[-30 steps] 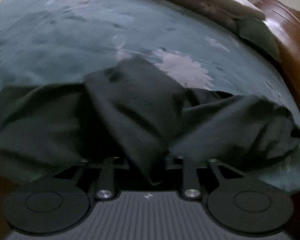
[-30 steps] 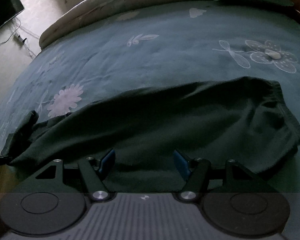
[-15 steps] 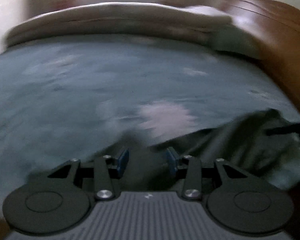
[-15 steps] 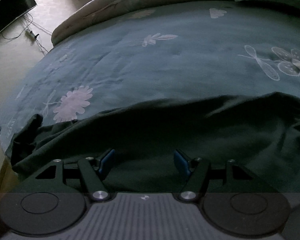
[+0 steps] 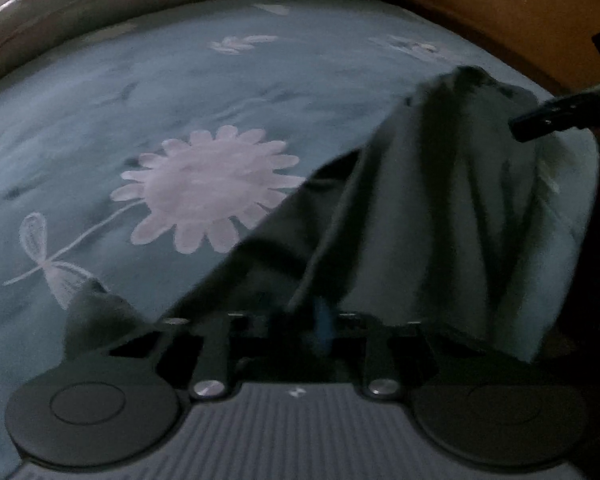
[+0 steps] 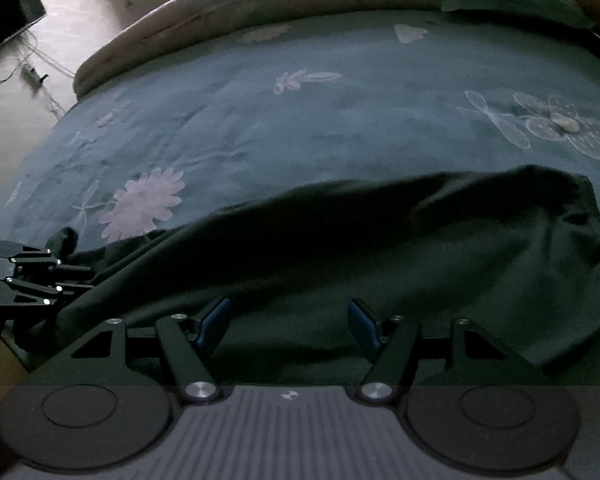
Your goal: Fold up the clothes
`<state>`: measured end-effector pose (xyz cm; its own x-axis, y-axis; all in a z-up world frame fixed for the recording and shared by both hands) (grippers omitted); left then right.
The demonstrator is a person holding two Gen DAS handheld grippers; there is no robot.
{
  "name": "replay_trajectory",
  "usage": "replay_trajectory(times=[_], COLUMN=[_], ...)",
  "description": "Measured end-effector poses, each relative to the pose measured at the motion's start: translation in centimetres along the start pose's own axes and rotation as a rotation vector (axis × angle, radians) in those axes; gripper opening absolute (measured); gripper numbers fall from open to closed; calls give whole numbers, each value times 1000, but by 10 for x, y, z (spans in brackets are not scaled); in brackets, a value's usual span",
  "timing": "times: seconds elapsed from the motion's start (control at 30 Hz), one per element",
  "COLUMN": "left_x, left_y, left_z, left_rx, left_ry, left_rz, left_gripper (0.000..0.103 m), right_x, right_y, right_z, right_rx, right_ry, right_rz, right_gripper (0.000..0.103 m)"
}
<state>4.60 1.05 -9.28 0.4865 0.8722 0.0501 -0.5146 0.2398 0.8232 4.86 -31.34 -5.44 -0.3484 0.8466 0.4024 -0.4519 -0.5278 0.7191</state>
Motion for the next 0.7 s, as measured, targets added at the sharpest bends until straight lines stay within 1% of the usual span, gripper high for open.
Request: replay_trajectory(times=[0.07, 0.17, 0.23, 0.27, 0.33, 0.4, 0.43, 0.5, 0.57, 0.63, 0.7], left_x=[5, 19, 31, 36, 43, 45, 48, 56, 62, 61, 53], left_y=[4, 18, 21, 19, 10, 6, 6, 12, 21, 28, 28], left_z=[3, 10, 14, 15, 14, 14, 16, 22, 31, 41, 51], left_rx=[-15, -88, -121, -118, -89, -67, -66, -89, -136, -164, -176], left_ry=[7, 25, 53, 62, 88, 98, 110, 166, 228, 261, 273], left_rz=[-13, 18, 29, 22, -17, -21, -23, -63, -86, -92, -96], left_gripper=[2, 2, 2, 2, 4, 9, 9, 9, 12, 18, 19], right_x=[8, 22, 32, 36, 43, 50, 51, 53, 52, 49, 42], right_y=[-1, -1, 0, 0, 0, 0, 1, 0, -2, -4, -9], right_z=[-2, -2, -2, -2, -1, 1, 1, 5, 9, 15, 27], right_rx=[-4, -16, -21, -22, -12, 1, 6, 14, 23, 28, 31], right_ry=[-2, 2, 7, 6, 9, 34, 45, 63, 86, 124, 178], right_rz=[-13, -26, -36, -41, -49, -62, -68, -72, -68, -70, -72], right_gripper=[70, 70, 70, 70, 70, 70, 70, 70, 70, 70, 70])
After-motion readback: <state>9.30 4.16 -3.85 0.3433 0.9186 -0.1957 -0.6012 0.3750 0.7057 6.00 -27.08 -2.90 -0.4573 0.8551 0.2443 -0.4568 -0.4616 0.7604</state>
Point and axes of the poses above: each gripper's, at about its wrist camera, not at the fingertips, and y roughly against the way its jaws point, x to its left, z to its top, the point moved 3 cm from there along -y, roughly the way its jaws point, and after that the axes turned 10 degrees about z, right-handed, at the moved point
